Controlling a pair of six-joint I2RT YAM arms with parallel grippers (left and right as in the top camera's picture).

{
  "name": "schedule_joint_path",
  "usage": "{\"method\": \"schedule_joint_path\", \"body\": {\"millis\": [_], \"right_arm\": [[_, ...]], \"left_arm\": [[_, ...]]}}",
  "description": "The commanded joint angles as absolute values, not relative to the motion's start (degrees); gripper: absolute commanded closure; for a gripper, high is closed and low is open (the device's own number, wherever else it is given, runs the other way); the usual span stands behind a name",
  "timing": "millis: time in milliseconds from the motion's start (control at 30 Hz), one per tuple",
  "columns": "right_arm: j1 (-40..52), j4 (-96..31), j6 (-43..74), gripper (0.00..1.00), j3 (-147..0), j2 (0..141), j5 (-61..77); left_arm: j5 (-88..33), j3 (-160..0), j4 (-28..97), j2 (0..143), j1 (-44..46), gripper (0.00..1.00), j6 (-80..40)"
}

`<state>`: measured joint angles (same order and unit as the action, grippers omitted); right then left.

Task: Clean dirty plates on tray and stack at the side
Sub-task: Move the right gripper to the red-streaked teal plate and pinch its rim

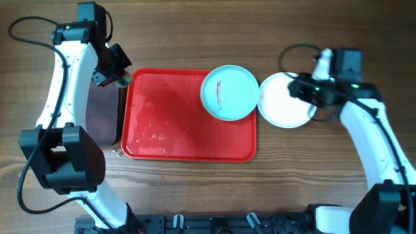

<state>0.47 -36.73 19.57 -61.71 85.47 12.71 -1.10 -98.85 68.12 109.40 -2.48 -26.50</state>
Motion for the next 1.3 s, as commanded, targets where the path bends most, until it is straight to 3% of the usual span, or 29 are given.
{"method": "schedule_joint_path", "body": {"millis": [0,367,600,1267], "right_arm": [[3.4,-37.1,23.8,0.49,-62.0,85.9,6.9],[7.9,-32.3,21.5,0.5,-62.0,94.1,16.2],[10.0,-31.4,24.1,0.66,-62.0,100.9,14.2],[13.1,-27.9,24.2,0.78,-62.0,101.0,14.0]], "left_arm": [[-0.1,-98.6,68.0,108.8,-2.5,0.96,-27.3],[-0.1,-98.6,68.0,108.8,-2.5,0.96,-27.3],[-0.1,-98.6,68.0,108.8,-2.5,0.96,-27.3],[-0.1,-98.6,68.0,108.8,-2.5,0.96,-27.3]]}}
